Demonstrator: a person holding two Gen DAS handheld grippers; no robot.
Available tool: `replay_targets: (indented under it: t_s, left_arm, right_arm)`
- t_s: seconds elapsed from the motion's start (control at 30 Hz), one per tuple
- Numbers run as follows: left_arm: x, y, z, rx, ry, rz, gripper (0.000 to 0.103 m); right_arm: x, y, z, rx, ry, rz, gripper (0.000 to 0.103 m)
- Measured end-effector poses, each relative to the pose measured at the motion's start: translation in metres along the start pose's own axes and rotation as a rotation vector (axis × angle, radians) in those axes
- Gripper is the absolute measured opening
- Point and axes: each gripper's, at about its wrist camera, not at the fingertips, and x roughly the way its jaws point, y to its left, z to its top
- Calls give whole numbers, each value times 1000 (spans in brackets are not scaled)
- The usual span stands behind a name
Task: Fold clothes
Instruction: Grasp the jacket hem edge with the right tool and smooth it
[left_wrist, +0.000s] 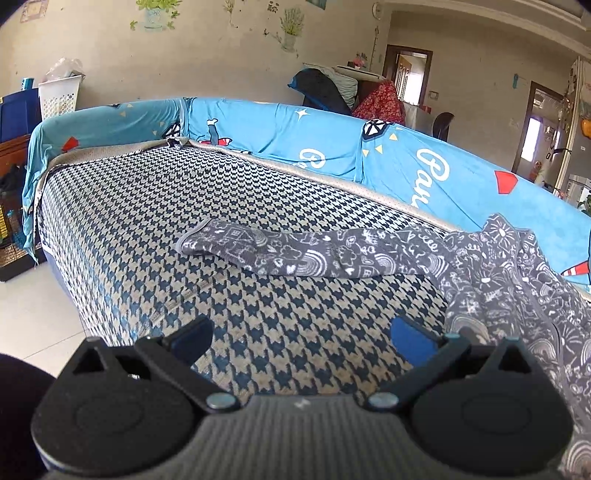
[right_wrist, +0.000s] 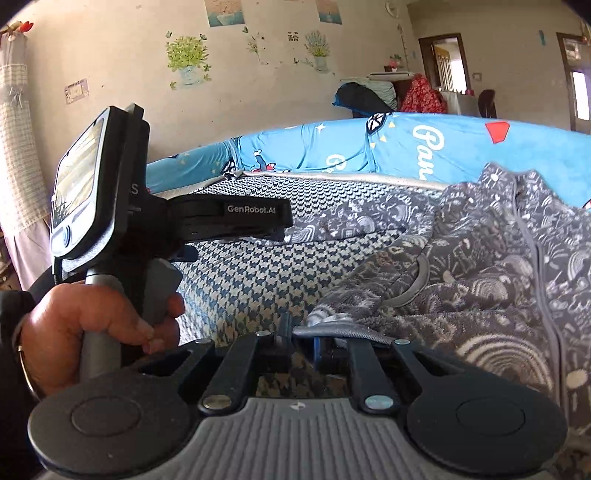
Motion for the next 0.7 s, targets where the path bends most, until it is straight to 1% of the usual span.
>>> replay_targets:
  t_s: [0.03, 0.1, 0.17, 0.2, 0.27, 0.33, 0.37, 0.4, 0.43, 0.63, 0.7]
  left_arm:
    - [-1, 0, 0, 4, -4, -1, 103]
    - [-2, 1, 1, -1, -5, -4, 103]
    - [-2, 2, 2, -5, 0, -8, 103]
    - [-2, 2, 2, -3, 4, -6, 103]
    - [-2, 2, 1, 6, 9, -3, 103]
    - [-3, 2, 0, 18, 12, -4, 103]
    - [-4, 1, 0, 23, 13, -5, 103]
    - [-3, 0, -1, 29, 16, -8, 103]
    - [-3, -1, -2, 34, 18, -10, 103]
    - [0, -8, -5, 53, 30, -27, 103]
    - [0, -8, -5, 57, 32, -30, 103]
  right_arm:
    - [2, 5, -3, -25, -7, -6, 14]
    - [6, 14, -9, -76, -21, -19, 25]
    - [8, 22, -13, -139, -28, -36, 31]
    - [10, 21, -13, -140, -14, -35, 35]
    - [14, 19, -12, -140, 13, -32, 37]
    - [16, 16, -13, -129, 40, -21, 42]
    - [16, 14, -14, -121, 56, -15, 48]
    - [18, 12, -15, -99, 79, -19, 52]
    - [19, 9, -17, -77, 102, -23, 53]
    - [16, -12, -20, 168, 104, 6, 54]
    - [11, -18, -21, 229, 74, -6, 55]
